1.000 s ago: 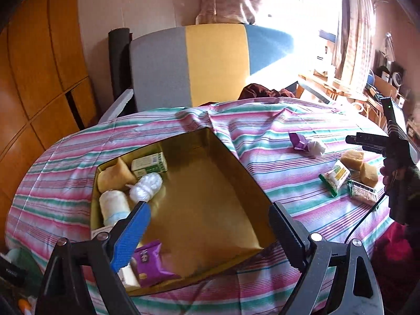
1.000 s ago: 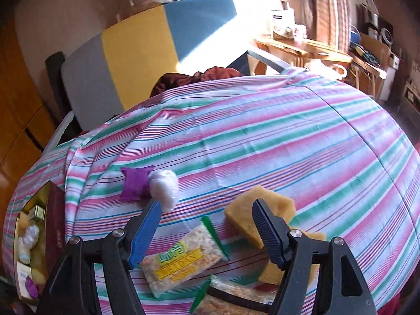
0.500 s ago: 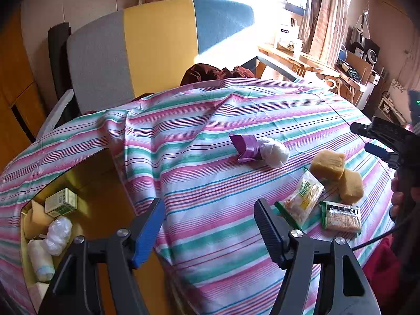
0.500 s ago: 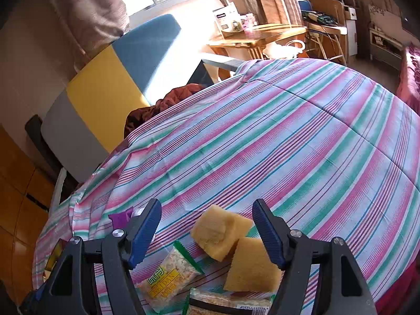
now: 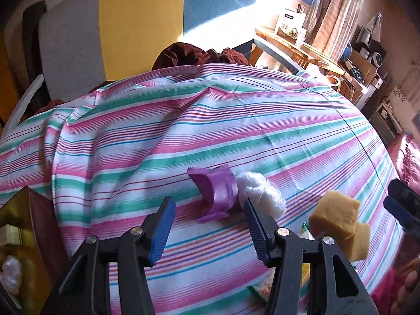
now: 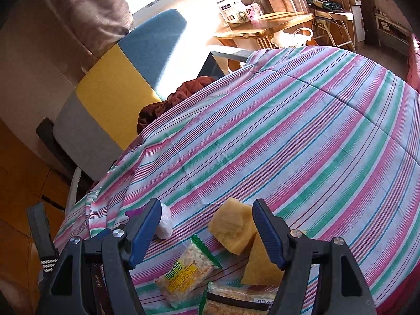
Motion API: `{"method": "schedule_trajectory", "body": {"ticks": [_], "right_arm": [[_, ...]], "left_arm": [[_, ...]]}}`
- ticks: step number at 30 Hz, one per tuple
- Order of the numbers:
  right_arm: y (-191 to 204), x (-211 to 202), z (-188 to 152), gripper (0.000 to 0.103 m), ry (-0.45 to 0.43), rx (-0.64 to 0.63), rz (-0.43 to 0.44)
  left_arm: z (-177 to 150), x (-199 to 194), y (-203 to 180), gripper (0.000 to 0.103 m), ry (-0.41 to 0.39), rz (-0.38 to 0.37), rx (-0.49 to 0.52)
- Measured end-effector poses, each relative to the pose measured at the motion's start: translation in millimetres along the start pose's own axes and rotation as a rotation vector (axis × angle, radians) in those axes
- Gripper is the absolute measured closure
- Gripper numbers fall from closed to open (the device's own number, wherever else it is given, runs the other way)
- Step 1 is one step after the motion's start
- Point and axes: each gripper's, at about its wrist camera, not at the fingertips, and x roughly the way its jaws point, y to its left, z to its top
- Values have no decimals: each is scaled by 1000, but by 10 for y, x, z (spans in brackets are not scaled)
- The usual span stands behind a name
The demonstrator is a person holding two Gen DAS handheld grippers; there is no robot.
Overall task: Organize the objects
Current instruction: 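Grasp the purple snack packet with the left tool, then lift the purple packet with the left tool while the right tool grasps a yellow sponge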
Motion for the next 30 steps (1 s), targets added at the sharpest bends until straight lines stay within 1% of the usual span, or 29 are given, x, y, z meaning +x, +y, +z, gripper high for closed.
{"method": "schedule_trajectory", "body": {"ticks": [2, 4, 5, 6, 7, 8, 9, 11, 14, 18, 19, 21, 25, 28, 30], "right_arm": [[11, 6, -8, 30, 8, 0, 14], [26, 12, -12, 30, 13, -6, 18], [26, 11, -13, 30, 15, -8, 21], [28, 16, -13, 30, 18, -8, 24], [29, 20, -13, 30, 21, -10, 26], [36, 23, -15, 30, 22, -15, 27], [46, 26, -19, 30, 24, -23, 27], [75, 37, -25, 30, 28, -39, 29], [122, 43, -42, 30, 31, -68, 32], [156, 55, -65, 30, 37, -91, 35], [137, 42, -49, 32, 30, -87, 36], [28, -39, 13, 35, -9, -46, 41], [-293, -193, 146, 40, -72, 74, 46], [-492, -230, 203, 43, -85, 142, 36], [-557, -227, 223, 43, -84, 162, 23]], "left_arm": [[79, 153, -23, 45, 26, 0, -10], [135, 290, -27, 40, 43, -6, -30], [152, 354, -36, 40, 46, 9, -30], [162, 421, -38, 42, 53, 21, -28], [160, 488, -30, 51, 65, 23, -27], [145, 546, -16, 59, 79, 8, -31], [122, 569, 8, 63, 82, -6, -41], [58, 532, 42, 65, 63, -30, -40], [-64, 413, 102, 69, 56, -48, -41], [-289, 262, 158, 69, 50, -23, -21], [-360, 216, 161, 69, 55, -17, -21], [-500, 122, 169, 69, 53, -17, -17], [-806, -64, 125, 70, 23, -10, 8], [-987, -172, 63, 70, 7, -17, 29], [-1081, -202, 9, 70, -6, -11, 57]]}}
